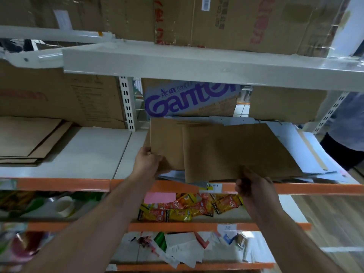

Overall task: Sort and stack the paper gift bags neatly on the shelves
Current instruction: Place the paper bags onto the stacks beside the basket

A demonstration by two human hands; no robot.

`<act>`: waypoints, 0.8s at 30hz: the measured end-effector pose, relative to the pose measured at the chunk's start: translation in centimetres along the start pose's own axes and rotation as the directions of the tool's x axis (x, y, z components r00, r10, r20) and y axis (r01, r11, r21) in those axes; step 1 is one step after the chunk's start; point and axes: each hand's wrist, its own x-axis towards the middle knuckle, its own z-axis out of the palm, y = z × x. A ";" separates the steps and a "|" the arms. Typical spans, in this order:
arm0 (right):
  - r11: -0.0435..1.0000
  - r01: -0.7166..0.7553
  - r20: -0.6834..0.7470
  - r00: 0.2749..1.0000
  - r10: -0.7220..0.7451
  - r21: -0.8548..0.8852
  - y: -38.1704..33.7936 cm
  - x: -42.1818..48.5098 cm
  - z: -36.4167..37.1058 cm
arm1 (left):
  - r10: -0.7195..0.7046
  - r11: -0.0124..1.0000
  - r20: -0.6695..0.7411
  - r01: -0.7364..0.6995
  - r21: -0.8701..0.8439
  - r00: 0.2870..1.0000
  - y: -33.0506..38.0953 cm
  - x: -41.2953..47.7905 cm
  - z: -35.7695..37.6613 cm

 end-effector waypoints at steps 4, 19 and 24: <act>0.996 -0.084 0.109 0.991 0.083 0.007 0.8 -1.4 0.5 | -0.019 0.994 -0.094 0.009 -0.105 0.995 -0.5 -3.4 -3.1; 0.948 -0.134 0.253 0.944 0.210 -0.288 10.2 -8.9 11.2 | 0.001 0.978 -0.353 -0.074 -0.193 0.936 -0.9 -10.2 -22.2; 0.936 -0.113 0.342 0.911 0.231 -0.333 14.6 -11.9 17.6 | 0.019 0.974 -0.383 -0.104 -0.203 0.924 0.1 -9.1 -30.4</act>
